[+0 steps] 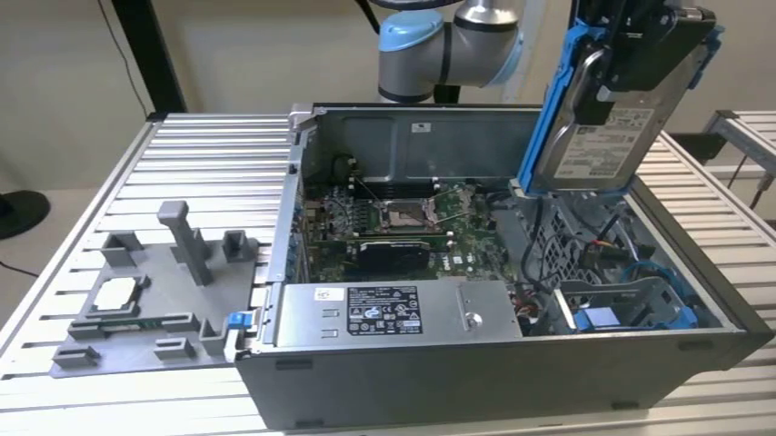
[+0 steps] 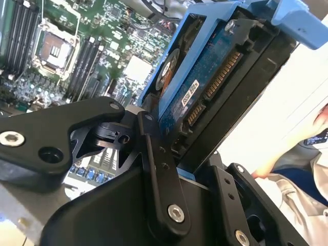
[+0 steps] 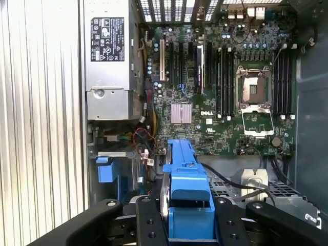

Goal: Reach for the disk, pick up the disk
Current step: 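Pick up the disk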

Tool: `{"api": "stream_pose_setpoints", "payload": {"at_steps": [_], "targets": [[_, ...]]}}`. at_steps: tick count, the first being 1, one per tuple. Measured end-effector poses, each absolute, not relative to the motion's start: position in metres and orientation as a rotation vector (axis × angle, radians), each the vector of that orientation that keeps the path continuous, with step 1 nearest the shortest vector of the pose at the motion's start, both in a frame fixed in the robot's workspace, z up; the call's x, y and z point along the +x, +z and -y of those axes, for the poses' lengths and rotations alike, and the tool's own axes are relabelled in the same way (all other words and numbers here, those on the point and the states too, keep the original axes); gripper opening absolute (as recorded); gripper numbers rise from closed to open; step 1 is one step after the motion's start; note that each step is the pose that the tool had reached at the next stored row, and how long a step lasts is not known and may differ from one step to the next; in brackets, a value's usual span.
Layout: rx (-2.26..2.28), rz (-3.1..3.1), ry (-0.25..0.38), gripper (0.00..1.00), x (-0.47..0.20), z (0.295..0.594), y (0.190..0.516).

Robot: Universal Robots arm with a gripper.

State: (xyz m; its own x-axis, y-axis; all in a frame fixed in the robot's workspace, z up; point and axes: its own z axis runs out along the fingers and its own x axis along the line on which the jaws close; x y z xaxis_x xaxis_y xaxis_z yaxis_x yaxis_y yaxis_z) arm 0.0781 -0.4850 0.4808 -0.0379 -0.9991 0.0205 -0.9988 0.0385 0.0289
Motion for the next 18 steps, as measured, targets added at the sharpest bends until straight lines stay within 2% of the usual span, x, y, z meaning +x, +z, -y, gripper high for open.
{"api": "stream_pose_setpoints", "payload": {"at_steps": [18], "targets": [[2.15,2.234,-0.018,0.0,0.078,0.514,0.481]]}}
